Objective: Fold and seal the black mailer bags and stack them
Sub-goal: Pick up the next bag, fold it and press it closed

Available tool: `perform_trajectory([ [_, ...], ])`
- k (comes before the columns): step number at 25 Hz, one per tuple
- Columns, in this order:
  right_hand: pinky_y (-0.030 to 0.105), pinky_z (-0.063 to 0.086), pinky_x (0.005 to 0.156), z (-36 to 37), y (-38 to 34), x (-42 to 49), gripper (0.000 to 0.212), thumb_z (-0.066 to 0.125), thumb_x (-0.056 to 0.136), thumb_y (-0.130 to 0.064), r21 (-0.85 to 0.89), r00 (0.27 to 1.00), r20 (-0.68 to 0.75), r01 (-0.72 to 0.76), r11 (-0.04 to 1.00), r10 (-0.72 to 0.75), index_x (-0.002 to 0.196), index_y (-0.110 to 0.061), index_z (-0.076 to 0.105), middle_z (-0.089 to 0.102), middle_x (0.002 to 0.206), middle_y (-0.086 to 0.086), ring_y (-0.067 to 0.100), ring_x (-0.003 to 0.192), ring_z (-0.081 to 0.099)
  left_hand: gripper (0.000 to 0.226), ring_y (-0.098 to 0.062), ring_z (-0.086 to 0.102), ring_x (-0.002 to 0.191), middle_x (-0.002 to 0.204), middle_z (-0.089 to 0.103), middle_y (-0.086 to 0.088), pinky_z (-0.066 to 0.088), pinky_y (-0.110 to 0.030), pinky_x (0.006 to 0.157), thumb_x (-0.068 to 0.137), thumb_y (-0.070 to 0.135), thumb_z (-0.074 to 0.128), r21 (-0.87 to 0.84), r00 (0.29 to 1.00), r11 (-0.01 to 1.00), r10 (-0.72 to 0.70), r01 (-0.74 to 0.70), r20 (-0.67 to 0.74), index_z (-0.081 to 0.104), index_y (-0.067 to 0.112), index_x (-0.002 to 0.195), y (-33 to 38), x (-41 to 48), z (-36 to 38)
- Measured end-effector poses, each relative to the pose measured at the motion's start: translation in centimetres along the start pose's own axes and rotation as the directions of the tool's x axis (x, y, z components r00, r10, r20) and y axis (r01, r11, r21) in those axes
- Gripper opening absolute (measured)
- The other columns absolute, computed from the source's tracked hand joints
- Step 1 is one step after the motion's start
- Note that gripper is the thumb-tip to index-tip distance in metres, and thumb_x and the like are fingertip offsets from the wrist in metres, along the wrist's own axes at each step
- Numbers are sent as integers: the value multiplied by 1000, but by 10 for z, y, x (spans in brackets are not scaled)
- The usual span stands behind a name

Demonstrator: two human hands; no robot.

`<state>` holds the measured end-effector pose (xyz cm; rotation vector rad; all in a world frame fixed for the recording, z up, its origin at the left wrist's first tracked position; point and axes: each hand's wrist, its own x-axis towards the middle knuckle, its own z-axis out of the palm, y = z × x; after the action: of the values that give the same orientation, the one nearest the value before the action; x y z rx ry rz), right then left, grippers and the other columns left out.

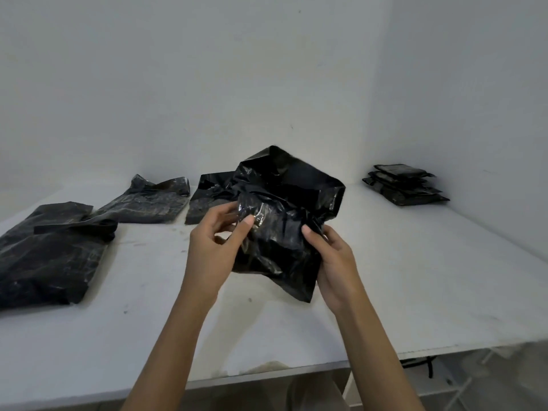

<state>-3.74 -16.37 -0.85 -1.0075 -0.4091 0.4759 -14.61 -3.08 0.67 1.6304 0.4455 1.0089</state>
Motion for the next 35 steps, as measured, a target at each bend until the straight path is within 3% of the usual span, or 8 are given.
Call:
perform_trajectory([
  [4, 22, 55, 73, -24, -12, -2, 20, 60, 88, -7, 118, 994, -87, 72, 990, -62, 108, -5, 62, 72, 101, 7, 16, 92, 69, 47, 3, 56, 106, 110, 63, 17, 41, -15, 87, 72, 57, 57, 135, 990, 991, -4, -15, 138, 59, 34, 113, -6, -3, 9],
  [8, 22, 55, 76, -38, -13, 2, 10, 57, 89, -7, 188, 983, -164, 114, 975, -83, 98, -9, 62, 71, 98, 4, 15, 92, 67, 23, -20, 66, 98, 103, 70, -4, 57, -26, 81, 85, 21, 64, -104, 952, 967, -204, 232, 228, 65, 10, 106, -25, -5, 18],
  [16, 31, 47, 89, -42, 0, 5, 15, 57, 88, -8, 264, 988, -150, 72, 962, -33, 103, -11, 60, 70, 102, 4, 17, 97, 63, 26, -13, 64, 86, 86, 67, -3, 56, -25, 78, 98, 20, 48, -361, 979, 928, -148, 90, -137, 66, 11, 82, -21, -1, 50],
  [20, 35, 41, 99, -39, 2, 1, 57, 70, 83, -22, -81, 954, -292, 49, 995, -71, 132, -19, 42, 56, 123, 1, 15, 113, 55, 33, -12, 41, 67, 70, 45, -2, 39, -28, 66, 100, 25, 42, -335, 899, 940, -207, 73, -386, 46, 10, 70, -27, 20, 60],
  [22, 31, 33, 105, -38, -5, -3, 73, 71, 80, -35, -342, 879, -401, 117, 932, -258, 141, -27, 32, 44, 132, -4, 10, 123, 44, 40, -9, 30, 57, 61, 35, 3, 29, -25, 58, 100, 23, 41, -256, 858, 964, -192, 74, -476, 36, 14, 62, -27, 29, 63],
  [26, 21, 25, 97, -35, -27, 3, 26, 62, 86, -37, -849, 590, -140, 342, 403, -795, 106, -20, 61, 51, 112, -7, 10, 109, 49, 43, -9, 24, 52, 57, 29, 4, 24, -22, 52, 100, 20, 40, -163, 837, 985, -133, 54, -530, 31, 19, 58, -25, 36, 69],
  [31, 23, 47, 79, -26, -64, 43, 25, 59, 90, -38, -783, 870, -77, 249, 569, -487, 99, -16, 66, 66, 100, -4, 8, 88, 60, 43, -9, 26, 51, 56, 31, 5, 26, -23, 53, 100, 22, 41, -172, 860, 984, -119, 37, -496, 33, 21, 58, -23, 36, 73],
  [35, 25, 47, 68, -21, -75, 69, 32, 64, 89, -34, -639, 971, -71, 132, 758, -229, 93, -2, 68, 63, 79, 2, 11, 69, 58, 42, -7, 26, 50, 56, 31, 6, 26, -22, 52, 100, 23, 41, -182, 864, 983, -122, 36, -488, 33, 21, 59, -20, 35, 73],
])
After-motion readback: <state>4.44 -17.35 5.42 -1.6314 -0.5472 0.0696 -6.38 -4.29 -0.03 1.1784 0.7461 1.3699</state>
